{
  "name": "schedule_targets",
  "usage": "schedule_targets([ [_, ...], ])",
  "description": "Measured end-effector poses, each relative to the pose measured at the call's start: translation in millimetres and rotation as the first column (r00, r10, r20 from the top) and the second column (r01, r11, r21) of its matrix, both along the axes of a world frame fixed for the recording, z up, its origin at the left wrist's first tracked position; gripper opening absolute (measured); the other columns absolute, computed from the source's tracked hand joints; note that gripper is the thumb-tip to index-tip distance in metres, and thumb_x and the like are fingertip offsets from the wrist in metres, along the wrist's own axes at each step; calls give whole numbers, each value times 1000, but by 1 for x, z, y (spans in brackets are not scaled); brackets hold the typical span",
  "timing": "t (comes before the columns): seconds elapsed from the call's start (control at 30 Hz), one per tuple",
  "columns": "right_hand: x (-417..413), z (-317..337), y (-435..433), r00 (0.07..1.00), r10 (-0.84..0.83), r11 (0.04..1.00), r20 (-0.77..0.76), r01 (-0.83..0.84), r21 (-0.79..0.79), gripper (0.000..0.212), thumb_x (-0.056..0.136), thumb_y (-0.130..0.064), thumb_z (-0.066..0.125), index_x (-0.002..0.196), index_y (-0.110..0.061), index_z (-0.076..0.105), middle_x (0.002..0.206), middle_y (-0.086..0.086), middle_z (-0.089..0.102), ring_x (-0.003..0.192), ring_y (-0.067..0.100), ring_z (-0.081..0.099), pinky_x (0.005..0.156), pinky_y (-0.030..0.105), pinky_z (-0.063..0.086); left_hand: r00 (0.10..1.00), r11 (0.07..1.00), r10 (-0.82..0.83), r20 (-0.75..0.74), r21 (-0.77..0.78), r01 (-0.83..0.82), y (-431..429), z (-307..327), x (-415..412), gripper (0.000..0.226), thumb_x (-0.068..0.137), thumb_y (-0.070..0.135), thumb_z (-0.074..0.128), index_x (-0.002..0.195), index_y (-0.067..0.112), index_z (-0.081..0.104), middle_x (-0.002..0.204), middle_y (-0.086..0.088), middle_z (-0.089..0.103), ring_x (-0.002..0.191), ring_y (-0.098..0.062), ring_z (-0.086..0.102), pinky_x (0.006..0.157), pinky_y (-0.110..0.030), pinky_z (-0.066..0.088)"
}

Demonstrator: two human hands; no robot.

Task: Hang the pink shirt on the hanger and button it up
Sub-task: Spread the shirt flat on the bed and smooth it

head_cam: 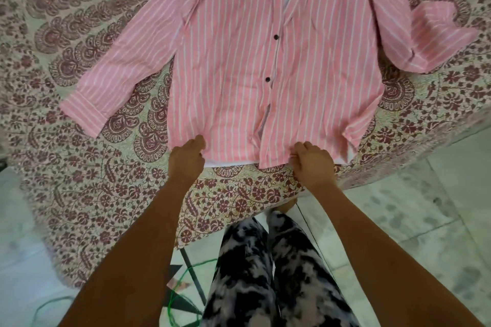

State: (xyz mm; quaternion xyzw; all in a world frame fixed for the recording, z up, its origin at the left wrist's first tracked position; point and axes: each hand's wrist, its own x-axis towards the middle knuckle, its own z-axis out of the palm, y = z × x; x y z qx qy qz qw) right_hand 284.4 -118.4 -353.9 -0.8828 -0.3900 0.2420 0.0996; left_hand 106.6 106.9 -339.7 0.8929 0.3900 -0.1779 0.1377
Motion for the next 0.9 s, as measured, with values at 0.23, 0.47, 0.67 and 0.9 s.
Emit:
schedule_targets([
  [0.23,8,7,-3,924,235,935,-301,-300,-191,10,84,-14,46,78,-22,49,77,-1,57,72,19,53,67,28,46,912,997,-60,-406,24,76,-4,12,3,20,90,15,48,105,13,61,96,-6,62,82,-23,64,65,-29,40],
  [0.47,12,14,2,992,-28,996,-125,38,80,10,86,-17,52,90,-11,59,73,1,58,65,23,58,55,27,42,978,990,-83,193,-95,103,-26,31,70,21,93,31,46,101,16,58,72,3,59,73,-22,62,59,-25,39],
  [0.67,9,4,6,942,329,934,71,-335,122,43,65,-29,78,96,-8,57,86,9,58,65,25,58,56,28,42,977,941,113,182,-336,-47,-62,7,104,27,86,32,59,108,17,52,97,-2,65,91,-21,60,71,-32,45],
  [0.9,-49,-16,37,985,16,997,173,-2,-83,61,59,-56,72,96,-11,55,92,9,58,79,26,56,68,34,46,913,936,230,336,-334,-113,-52,1,88,19,83,6,52,93,9,68,94,-9,63,75,-15,54,70,-24,40],
])
